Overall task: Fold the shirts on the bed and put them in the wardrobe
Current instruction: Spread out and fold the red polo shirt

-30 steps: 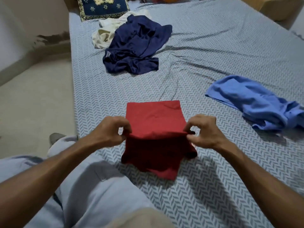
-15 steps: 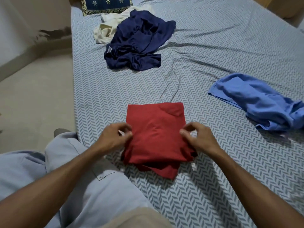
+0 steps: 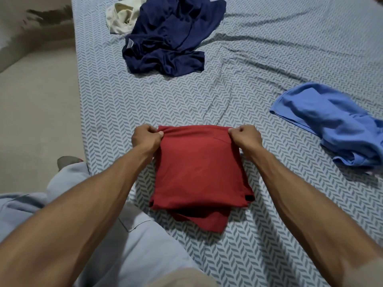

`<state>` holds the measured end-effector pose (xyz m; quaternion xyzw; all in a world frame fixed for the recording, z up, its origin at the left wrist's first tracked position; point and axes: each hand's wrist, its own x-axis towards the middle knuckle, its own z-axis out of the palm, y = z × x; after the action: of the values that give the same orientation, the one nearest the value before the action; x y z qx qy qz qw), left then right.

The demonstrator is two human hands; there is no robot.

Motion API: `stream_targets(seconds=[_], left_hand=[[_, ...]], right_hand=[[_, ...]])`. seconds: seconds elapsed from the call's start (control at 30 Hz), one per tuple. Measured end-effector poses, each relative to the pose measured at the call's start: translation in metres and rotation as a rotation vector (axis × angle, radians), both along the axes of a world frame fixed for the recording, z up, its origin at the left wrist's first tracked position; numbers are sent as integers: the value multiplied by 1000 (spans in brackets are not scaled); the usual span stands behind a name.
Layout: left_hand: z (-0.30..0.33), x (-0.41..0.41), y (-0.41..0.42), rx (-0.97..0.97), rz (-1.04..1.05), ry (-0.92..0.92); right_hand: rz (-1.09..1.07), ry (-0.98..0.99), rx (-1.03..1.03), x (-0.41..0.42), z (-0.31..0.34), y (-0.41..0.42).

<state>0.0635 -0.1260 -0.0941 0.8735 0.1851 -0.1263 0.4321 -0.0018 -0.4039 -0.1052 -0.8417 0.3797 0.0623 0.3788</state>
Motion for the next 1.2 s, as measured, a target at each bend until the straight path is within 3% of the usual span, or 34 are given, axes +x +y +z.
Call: stream_targets(seconds=[0.1,0.23,0.37,0.5,0.7,0.93,1.03,1.2], left_hand=[[1,-9,0,133,-135,-40],[14,-27,18,93,-261,217],[27,-34,24,-153,-351,442],[38,-40,32,-423,-320,438],[87,-7,59,-553,-270,154],[188,48,85,-497,-339,-267],[197,52,91,-386,-397,-357],[133,19,114,-177,-543,-362]], right_hand=[[115,22,-227,-15,8,21],[150,193,-230,-40,25,33],[179,245,191,-52,33,25],[108,203,527,-48,42,26],[259,-124,625,4,104,31],[525,-486,391,70,201,41],[547,-537,252,73,202,40],[690,-465,11,32,133,49]])
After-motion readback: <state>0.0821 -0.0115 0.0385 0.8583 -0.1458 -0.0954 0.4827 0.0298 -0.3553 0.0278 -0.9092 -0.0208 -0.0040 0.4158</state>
